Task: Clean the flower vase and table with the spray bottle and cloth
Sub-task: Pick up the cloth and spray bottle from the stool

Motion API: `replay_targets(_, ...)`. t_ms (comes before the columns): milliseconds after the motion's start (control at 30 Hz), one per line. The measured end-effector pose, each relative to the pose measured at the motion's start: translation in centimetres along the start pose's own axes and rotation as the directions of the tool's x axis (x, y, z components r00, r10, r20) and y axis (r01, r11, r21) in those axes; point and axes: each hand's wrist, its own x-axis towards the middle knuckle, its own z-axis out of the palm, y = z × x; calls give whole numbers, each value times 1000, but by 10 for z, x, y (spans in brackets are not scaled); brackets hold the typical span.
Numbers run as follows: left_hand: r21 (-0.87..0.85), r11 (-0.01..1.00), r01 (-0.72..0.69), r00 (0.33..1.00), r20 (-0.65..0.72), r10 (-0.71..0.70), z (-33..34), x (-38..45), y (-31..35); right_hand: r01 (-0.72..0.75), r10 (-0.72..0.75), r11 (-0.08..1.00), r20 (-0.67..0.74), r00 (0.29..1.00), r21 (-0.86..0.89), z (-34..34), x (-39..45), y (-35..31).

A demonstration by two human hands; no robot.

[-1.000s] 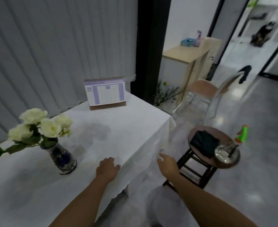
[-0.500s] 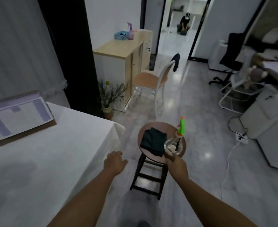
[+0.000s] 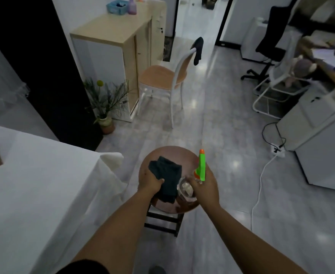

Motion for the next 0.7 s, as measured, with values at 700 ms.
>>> replay_targets(700, -524, 844, 115, 931, -239, -276, -113, -99, -53, 88, -99, 992, 132, 986, 89, 23, -52, -85)
